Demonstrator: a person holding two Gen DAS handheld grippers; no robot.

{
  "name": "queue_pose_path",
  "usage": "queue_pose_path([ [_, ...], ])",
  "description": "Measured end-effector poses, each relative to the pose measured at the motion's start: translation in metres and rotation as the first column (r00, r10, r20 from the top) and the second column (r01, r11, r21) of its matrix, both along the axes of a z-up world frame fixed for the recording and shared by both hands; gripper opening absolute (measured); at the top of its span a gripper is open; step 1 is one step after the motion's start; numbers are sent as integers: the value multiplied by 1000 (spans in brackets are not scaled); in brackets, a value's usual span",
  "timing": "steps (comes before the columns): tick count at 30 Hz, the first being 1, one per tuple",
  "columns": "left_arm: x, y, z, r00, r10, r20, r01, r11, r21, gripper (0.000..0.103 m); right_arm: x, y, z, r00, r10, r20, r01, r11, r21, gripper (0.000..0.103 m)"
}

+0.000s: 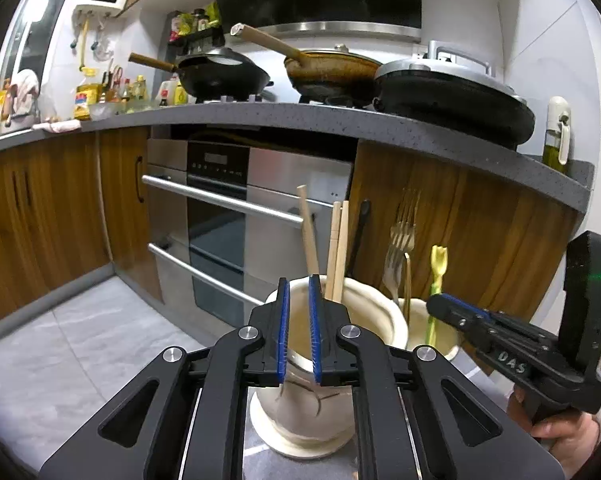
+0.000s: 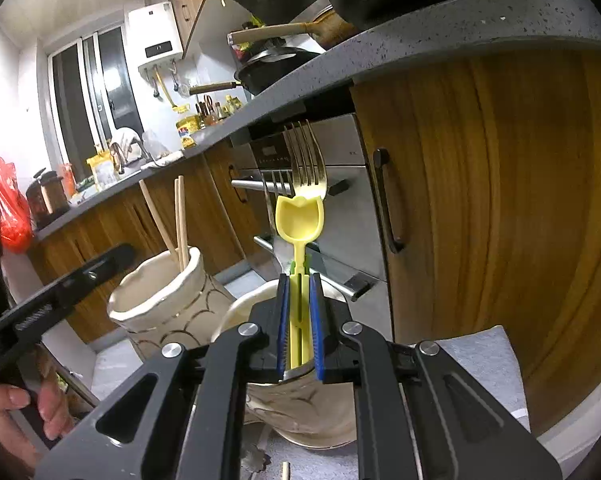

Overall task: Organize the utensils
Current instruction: 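Drop the chopstick into the tall cup while the right tool drops the yellow spoon in the short cup, then move both tools back over the remaining utensils on the cloth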

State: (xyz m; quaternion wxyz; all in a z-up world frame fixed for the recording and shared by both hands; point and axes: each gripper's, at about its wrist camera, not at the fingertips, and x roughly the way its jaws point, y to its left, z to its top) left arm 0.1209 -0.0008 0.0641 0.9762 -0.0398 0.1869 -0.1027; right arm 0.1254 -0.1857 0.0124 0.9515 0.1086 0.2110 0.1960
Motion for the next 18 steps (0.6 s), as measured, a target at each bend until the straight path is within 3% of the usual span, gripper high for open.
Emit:
queue_pose_path([
  [14, -10, 3, 6, 1000, -9, 12, 9, 1000, -6, 11, 4, -2, -2, 999, -39, -18, 39, 999, -29, 12],
  [18, -13, 6, 9, 1000, -4, 18, 4, 1000, -9, 15, -2, -4, 3, 999, -44, -3, 44, 999, -25, 28],
])
